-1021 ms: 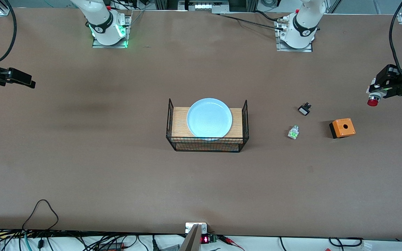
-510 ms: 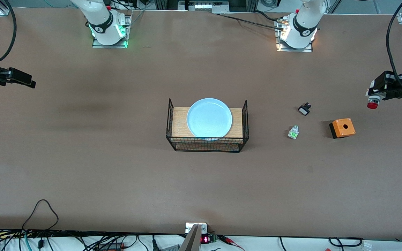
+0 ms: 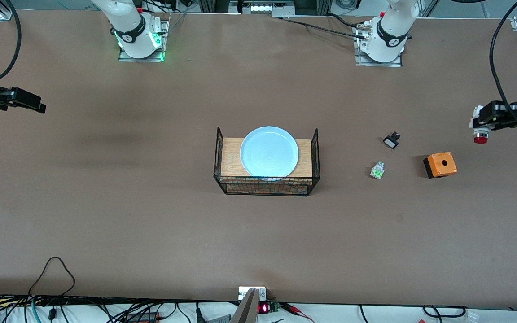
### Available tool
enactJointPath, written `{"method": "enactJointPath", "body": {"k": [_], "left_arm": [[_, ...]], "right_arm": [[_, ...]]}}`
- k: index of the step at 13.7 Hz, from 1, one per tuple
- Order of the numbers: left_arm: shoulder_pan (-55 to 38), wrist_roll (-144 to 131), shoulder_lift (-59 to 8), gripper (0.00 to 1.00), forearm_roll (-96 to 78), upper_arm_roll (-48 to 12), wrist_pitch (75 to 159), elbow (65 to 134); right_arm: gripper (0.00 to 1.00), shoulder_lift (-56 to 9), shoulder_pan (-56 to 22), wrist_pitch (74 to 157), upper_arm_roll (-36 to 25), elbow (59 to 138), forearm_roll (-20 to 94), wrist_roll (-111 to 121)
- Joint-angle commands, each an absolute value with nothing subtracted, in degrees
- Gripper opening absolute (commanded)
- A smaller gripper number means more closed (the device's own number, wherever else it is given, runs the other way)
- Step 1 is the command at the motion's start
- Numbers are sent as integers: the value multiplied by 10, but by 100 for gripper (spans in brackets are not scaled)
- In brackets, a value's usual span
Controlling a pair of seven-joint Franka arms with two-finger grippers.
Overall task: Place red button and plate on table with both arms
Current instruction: 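Carry the red button beside the orange box with the left gripper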
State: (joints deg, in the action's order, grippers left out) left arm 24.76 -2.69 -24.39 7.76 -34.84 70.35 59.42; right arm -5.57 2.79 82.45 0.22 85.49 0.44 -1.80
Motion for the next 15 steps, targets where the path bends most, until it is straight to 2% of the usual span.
{"method": "enactJointPath", "body": {"k": [1,3,7,12,15], "left_arm": [[237,-40,-194,11,91,-322,792,709],[216,-40,-173,11,86,-288,843,764],[192,-64,-156,11,19,-231,930,833],[180,-63,-150,11,19,-222,1023,924],[181,-54,-156,11,23,-208,1118,990]], "right_arm": [[100,-51,30,817,3,853,14,-17],[100,-51,31,816,3,855,14,-16],[100,-54,33,816,0,855,15,-13],[100,-54,33,816,-1,855,15,-13],[100,-54,33,816,-1,855,15,-13]]}}
